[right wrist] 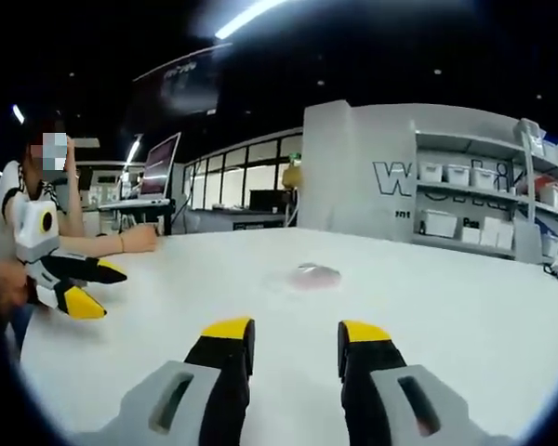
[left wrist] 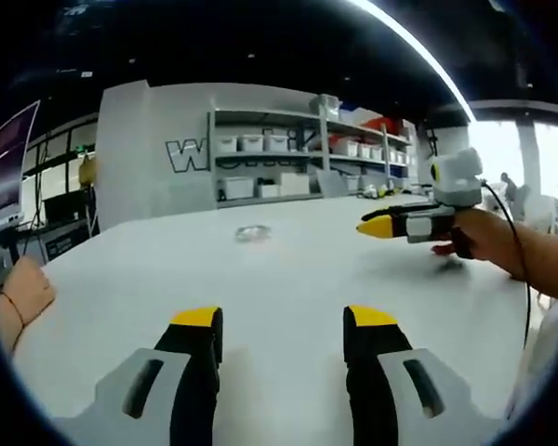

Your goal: Open the resealable bag by pulling the two sides of the seal apart until the entire bag opening is separated and visibly accessible.

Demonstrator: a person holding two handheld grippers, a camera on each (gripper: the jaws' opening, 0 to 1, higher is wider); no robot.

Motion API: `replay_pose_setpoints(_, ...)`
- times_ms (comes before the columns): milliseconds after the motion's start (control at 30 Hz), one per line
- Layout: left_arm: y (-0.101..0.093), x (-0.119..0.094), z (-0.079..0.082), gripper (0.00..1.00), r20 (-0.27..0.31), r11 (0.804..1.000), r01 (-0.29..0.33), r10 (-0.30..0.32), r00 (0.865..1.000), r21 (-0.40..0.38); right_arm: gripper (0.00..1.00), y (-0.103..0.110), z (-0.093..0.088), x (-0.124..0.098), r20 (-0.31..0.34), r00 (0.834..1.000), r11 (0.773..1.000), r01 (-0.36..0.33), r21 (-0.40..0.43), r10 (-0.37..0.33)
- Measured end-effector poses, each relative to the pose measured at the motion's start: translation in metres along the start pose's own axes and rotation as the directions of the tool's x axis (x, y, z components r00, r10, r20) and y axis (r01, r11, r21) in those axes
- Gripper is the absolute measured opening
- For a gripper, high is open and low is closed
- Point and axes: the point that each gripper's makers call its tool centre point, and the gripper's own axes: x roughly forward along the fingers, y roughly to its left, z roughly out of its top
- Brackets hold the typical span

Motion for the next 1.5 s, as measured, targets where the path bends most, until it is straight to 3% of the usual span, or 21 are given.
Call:
replay_pose_setpoints(500,0.0,0.002,-0.001,0.52,-0.007,1.0,0.003,-0.003,1.0,-0.002,0.29,-0.006,-0.003,0.018,-0.03,1.0,0.999,-0.008,-0.033,0.007)
replay_pose_setpoints(1000,0.001,0.002,-0.002,0.52,-0.009,1.0,-0.002,0.002,1.0,-0.005,0.27,-0.019,-0.008,0.062,-0.055,0.998,0.998,0.012,-0.063,-0.015)
replay_pose_setpoints(1500,0.002,0.001,-0.002,0.52,-0.009,1.0,0.002,-0.002,1.0,-0.009,0.26,-0.022,-0.01,0.065,-0.062,0.998,0.998,0.01,-0.06,-0.013)
